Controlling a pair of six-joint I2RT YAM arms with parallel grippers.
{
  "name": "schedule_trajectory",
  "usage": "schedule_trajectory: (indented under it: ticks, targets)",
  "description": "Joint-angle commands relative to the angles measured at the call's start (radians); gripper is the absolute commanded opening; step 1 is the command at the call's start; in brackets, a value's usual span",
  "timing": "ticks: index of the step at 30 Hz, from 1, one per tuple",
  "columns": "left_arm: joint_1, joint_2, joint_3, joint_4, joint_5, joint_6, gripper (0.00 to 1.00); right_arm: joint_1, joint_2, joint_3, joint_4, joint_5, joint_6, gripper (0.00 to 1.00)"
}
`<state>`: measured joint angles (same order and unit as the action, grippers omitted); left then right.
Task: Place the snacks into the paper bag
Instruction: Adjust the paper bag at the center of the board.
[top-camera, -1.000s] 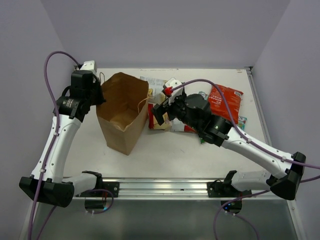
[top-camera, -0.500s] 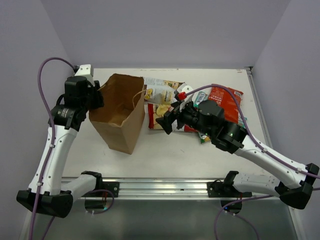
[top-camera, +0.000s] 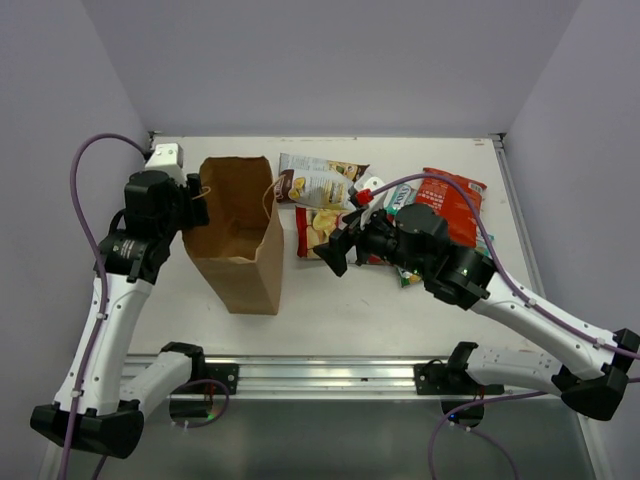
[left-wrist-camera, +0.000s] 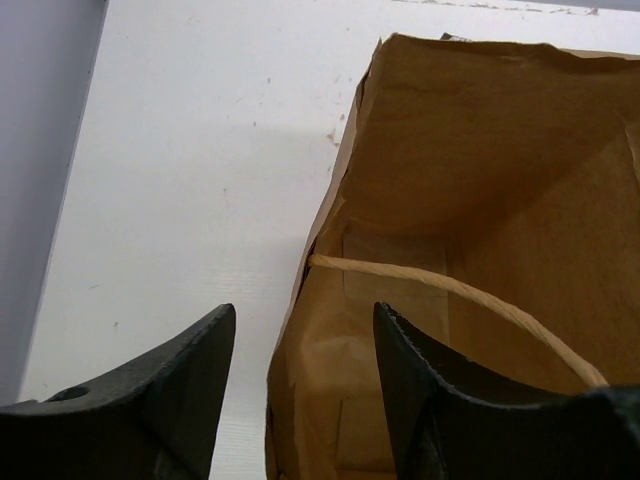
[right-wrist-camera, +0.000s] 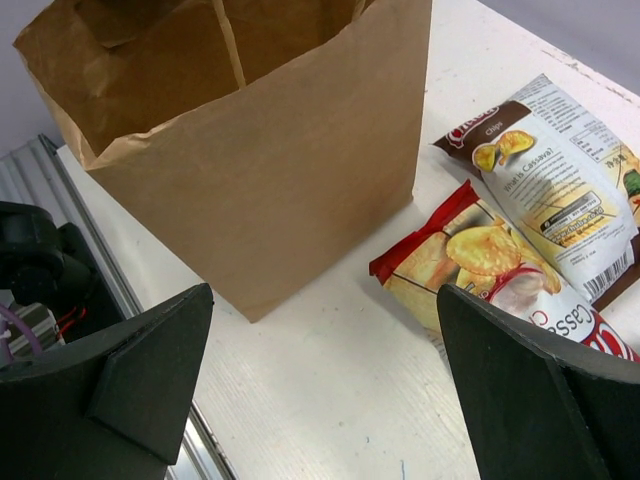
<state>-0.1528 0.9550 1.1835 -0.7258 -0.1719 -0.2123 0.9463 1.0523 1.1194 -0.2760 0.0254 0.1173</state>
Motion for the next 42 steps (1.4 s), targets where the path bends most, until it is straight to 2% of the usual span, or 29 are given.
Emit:
schedule_trajectory:
  ticks: [1, 4, 14, 22, 32, 38, 42]
  targets:
    - [0.006, 0.014, 0.014, -0.001, -0.037, 0.01, 0.64, -0.003, -0.029, -0.006, -0.002, -0.022, 0.018, 0.98]
    - [0.006, 0.04, 0.04, -0.055, -0.064, -0.035, 0.69, -0.003, -0.035, -0.004, -0.006, -0.022, 0.016, 0.98]
    - [0.006, 0.11, 0.087, -0.205, -0.084, -0.047, 0.73, -0.003, -0.026, 0.008, -0.012, -0.044, 0.016, 0.98]
    - [0.006, 0.149, 0.122, -0.293, -0.138, -0.052, 0.82, -0.003, -0.005, 0.023, 0.001, -0.065, 0.016, 0.99]
    - [0.006, 0.168, 0.16, -0.36, -0.192, -0.062, 0.84, -0.003, 0.032, 0.085, 0.008, -0.105, 0.002, 0.99]
    - [0.006, 0.162, 0.137, -0.336, -0.143, -0.056, 0.83, -0.001, 0.098, 0.19, 0.024, -0.165, -0.031, 0.98]
    - [0.006, 0.168, 0.142, -0.334, -0.136, -0.058, 0.82, 0.0, 0.176, 0.33, 0.031, -0.208, -0.086, 0.99]
